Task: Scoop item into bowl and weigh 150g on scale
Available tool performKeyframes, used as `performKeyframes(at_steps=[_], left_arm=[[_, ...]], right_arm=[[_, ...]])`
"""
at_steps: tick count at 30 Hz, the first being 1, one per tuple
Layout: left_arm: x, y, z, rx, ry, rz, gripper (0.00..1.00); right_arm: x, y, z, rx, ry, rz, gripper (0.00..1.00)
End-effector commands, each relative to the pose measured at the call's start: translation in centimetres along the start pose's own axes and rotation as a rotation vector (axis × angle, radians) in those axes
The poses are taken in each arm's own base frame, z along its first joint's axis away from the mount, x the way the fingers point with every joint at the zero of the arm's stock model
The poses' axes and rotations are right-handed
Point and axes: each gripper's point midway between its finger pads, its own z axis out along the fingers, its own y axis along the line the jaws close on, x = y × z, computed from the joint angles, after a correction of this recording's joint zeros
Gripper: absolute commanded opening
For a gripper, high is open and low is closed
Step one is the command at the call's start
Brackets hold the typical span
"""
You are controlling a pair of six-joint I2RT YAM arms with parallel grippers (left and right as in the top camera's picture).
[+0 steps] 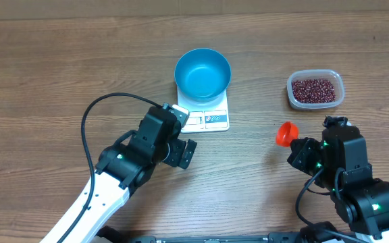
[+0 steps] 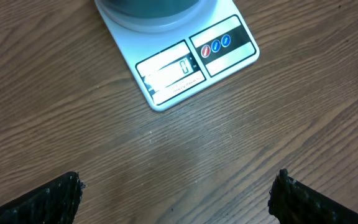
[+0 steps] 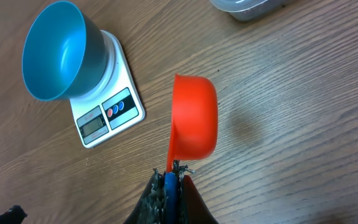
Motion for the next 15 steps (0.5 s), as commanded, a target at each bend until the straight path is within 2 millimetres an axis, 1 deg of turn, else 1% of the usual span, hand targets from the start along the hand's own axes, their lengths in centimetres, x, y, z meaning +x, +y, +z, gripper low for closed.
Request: performKeyframes(at_steps=[1, 8, 15], left_arm=[[-0.36, 0.25, 0.10, -0.008, -0.016, -0.020, 0.99], [-0.45, 0.18, 0.10, -0.004, -0.019, -0.022, 1.00], [-0.52, 0.18, 0.10, -0.003, -0.023, -0.059, 0.99]], right_arm=[[-1.00, 0.60, -0.79, -0.015, -0.039, -0.011, 0.04], [-1.16, 0.74, -0.80, -0.020, -0.046, -0.012, 0.04], [-1.51, 1.06, -0.82, -0.033, -0.060, -0.018, 0.04]])
